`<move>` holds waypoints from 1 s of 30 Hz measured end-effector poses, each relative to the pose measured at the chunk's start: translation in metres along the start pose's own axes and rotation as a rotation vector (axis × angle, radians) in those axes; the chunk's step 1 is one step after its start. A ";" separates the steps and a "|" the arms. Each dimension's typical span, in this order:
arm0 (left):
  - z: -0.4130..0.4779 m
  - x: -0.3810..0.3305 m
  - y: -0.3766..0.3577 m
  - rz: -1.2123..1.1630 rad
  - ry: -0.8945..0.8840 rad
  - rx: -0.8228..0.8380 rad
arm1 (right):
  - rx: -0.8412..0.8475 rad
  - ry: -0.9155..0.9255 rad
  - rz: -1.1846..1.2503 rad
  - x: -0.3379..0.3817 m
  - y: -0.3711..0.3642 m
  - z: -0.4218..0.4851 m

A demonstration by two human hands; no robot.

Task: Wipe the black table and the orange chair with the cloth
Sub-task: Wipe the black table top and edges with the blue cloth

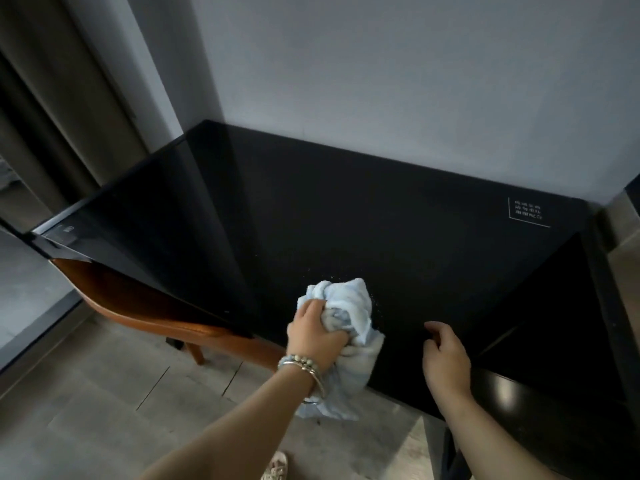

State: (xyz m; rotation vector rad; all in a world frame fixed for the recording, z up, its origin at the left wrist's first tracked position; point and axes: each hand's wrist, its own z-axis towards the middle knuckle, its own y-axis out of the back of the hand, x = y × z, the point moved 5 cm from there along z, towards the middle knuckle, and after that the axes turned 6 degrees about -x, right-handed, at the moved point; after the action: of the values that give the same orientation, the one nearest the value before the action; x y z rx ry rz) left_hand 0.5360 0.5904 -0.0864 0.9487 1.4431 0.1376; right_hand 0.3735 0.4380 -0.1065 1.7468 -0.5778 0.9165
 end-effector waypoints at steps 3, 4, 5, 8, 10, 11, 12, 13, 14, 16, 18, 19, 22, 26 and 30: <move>0.015 0.020 0.026 0.116 0.045 -0.154 | 0.005 -0.008 0.018 -0.002 0.001 0.001; 0.014 0.026 0.029 0.164 0.111 -0.158 | 0.005 -0.010 0.015 -0.002 0.000 0.000; 0.012 0.027 0.028 0.219 0.141 -0.136 | 0.001 -0.007 0.007 -0.002 -0.002 0.000; 0.003 0.008 0.002 0.346 -0.013 0.046 | -0.014 0.018 -0.041 0.004 -0.006 -0.002; 0.002 -0.001 -0.007 0.252 -0.086 0.187 | -0.015 0.040 -0.068 0.010 -0.011 -0.003; 0.006 -0.005 -0.002 0.184 -0.115 0.218 | -0.018 0.055 -0.077 0.014 -0.013 -0.002; 0.014 -0.006 0.008 0.141 -0.156 0.200 | -0.022 0.069 -0.087 0.018 -0.015 -0.001; 0.024 -0.008 0.024 0.132 -0.206 0.136 | -0.025 0.079 -0.102 0.022 -0.016 0.000; 0.037 -0.006 0.042 0.152 -0.244 0.047 | -0.025 0.081 -0.126 0.024 -0.017 0.001; 0.066 0.007 0.081 0.224 -0.215 -0.139 | -0.010 0.076 -0.221 0.027 -0.018 0.001; 0.093 0.034 0.114 0.301 -0.022 -0.225 | -0.006 0.069 -0.293 0.026 -0.018 -0.002; 0.101 0.049 0.124 0.337 0.094 -0.241 | -0.007 0.063 -0.291 0.025 -0.018 -0.004; 0.112 0.085 0.132 0.311 0.362 -0.273 | -0.016 0.053 -0.281 0.021 -0.022 -0.010; 0.135 0.088 0.119 0.417 0.400 -0.306 | -0.036 0.090 -0.325 0.019 -0.026 -0.014; 0.153 0.056 0.097 0.595 0.277 -0.173 | -0.054 0.077 -0.312 0.019 -0.028 -0.013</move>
State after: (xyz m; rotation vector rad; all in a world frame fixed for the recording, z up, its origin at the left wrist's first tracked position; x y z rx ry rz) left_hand 0.7240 0.6160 -0.0929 1.2243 1.3288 0.8472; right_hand 0.4019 0.4612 -0.1047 1.6865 -0.2663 0.7375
